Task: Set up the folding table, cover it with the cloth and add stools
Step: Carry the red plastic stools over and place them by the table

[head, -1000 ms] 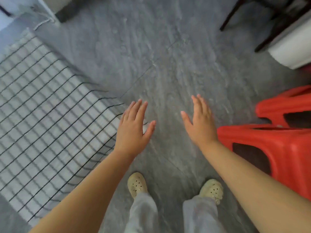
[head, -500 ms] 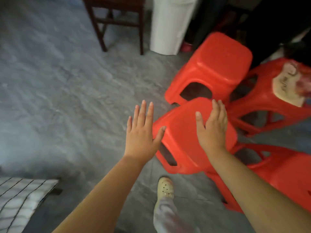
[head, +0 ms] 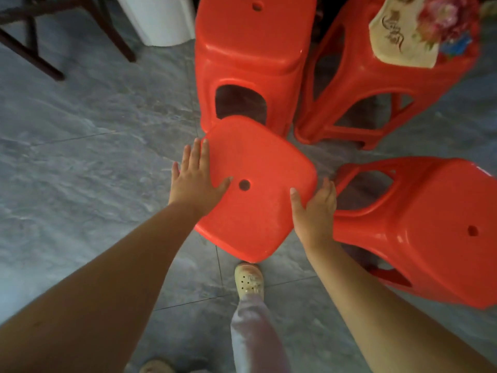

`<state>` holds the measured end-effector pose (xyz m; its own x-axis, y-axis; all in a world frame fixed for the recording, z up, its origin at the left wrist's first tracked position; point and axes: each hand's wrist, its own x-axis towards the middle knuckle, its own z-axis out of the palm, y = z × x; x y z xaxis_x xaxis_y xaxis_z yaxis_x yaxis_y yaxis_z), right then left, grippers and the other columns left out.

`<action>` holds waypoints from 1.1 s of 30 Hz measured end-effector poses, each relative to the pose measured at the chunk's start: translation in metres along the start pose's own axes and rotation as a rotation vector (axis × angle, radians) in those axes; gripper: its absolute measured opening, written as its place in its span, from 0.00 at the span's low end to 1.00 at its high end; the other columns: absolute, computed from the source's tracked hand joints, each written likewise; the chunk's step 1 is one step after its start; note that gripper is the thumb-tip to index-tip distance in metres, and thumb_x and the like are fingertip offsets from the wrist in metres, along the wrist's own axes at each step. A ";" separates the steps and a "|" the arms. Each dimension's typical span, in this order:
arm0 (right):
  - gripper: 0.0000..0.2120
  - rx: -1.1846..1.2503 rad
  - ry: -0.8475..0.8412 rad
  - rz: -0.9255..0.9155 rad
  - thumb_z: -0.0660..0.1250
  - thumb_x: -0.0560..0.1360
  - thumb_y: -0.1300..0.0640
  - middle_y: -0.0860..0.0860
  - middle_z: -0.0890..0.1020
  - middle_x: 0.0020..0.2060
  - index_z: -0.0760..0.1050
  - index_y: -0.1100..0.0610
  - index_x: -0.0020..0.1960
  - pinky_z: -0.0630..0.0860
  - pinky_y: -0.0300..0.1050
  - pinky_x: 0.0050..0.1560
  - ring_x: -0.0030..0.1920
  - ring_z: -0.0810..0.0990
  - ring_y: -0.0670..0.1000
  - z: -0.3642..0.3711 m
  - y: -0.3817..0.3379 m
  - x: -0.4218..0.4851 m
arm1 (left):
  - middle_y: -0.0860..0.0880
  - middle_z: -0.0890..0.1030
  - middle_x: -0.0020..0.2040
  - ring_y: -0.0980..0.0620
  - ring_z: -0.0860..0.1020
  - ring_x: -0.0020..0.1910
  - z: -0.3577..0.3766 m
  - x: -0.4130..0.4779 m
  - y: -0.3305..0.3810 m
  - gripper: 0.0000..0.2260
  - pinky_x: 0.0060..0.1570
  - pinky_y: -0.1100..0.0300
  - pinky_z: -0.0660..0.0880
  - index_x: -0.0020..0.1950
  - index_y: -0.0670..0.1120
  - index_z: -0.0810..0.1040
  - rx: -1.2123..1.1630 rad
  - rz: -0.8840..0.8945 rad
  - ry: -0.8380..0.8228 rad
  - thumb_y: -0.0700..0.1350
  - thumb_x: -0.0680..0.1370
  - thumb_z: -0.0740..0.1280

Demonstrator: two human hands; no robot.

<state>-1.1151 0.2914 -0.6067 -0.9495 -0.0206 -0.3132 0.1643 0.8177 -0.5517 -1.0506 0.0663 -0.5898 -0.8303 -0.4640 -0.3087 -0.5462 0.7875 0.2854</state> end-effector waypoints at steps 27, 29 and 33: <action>0.54 0.077 -0.243 -0.126 0.71 0.56 0.35 0.54 0.71 0.68 0.56 0.56 0.74 0.72 0.51 0.65 0.65 0.74 0.53 0.121 -0.203 -0.097 | 0.39 0.67 0.69 0.40 0.65 0.69 -0.078 -0.035 -0.224 0.52 0.66 0.42 0.65 0.72 0.41 0.59 -0.542 -0.649 0.152 0.63 0.58 0.77; 0.57 0.005 -0.299 -0.192 0.68 0.53 0.31 0.56 0.71 0.69 0.55 0.58 0.74 0.71 0.53 0.65 0.67 0.73 0.54 0.157 -0.251 -0.117 | 0.39 0.68 0.68 0.40 0.66 0.68 -0.102 -0.054 -0.281 0.49 0.65 0.44 0.66 0.71 0.42 0.61 -0.596 -0.704 0.202 0.62 0.59 0.78; 0.55 -0.119 -0.406 -0.351 0.77 0.57 0.39 0.59 0.69 0.70 0.56 0.61 0.74 0.68 0.52 0.68 0.69 0.70 0.55 0.237 -0.354 -0.176 | 0.38 0.69 0.66 0.39 0.68 0.67 -0.143 -0.105 -0.403 0.48 0.64 0.46 0.68 0.71 0.41 0.61 -0.662 -0.795 0.305 0.61 0.59 0.78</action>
<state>-0.9423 -0.1304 -0.5395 -0.7584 -0.5046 -0.4125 -0.1971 0.7808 -0.5929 -0.7589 -0.2604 -0.5425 -0.1540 -0.8993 -0.4093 -0.8164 -0.1175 0.5653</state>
